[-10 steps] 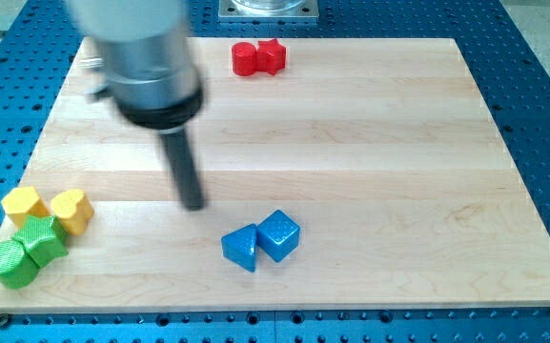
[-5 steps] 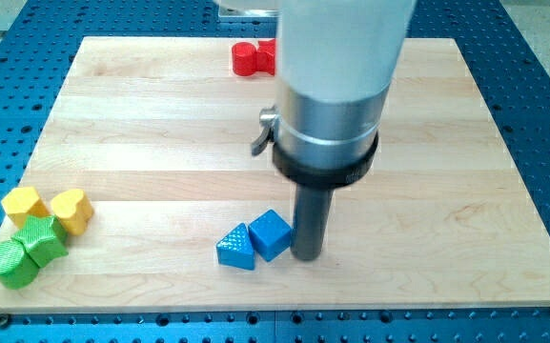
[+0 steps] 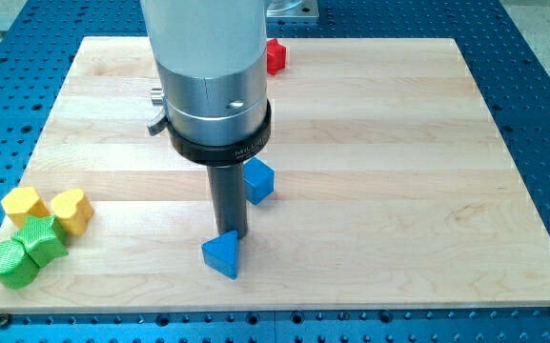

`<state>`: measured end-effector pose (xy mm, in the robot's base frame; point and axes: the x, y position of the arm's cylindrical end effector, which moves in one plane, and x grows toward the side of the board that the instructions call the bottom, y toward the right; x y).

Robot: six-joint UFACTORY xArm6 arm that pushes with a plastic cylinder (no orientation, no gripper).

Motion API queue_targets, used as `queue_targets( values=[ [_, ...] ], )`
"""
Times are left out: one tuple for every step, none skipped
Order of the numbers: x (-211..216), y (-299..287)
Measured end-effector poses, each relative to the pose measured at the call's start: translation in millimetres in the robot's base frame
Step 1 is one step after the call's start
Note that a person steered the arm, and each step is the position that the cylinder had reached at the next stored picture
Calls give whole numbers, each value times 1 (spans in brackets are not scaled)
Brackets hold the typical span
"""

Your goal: Move the cube below the red circle

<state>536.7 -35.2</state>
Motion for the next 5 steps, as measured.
queue_targets(
  values=[
    [-80, 29],
    [-112, 21],
    [-161, 7],
    [-111, 8],
    [-138, -28]
  ],
)
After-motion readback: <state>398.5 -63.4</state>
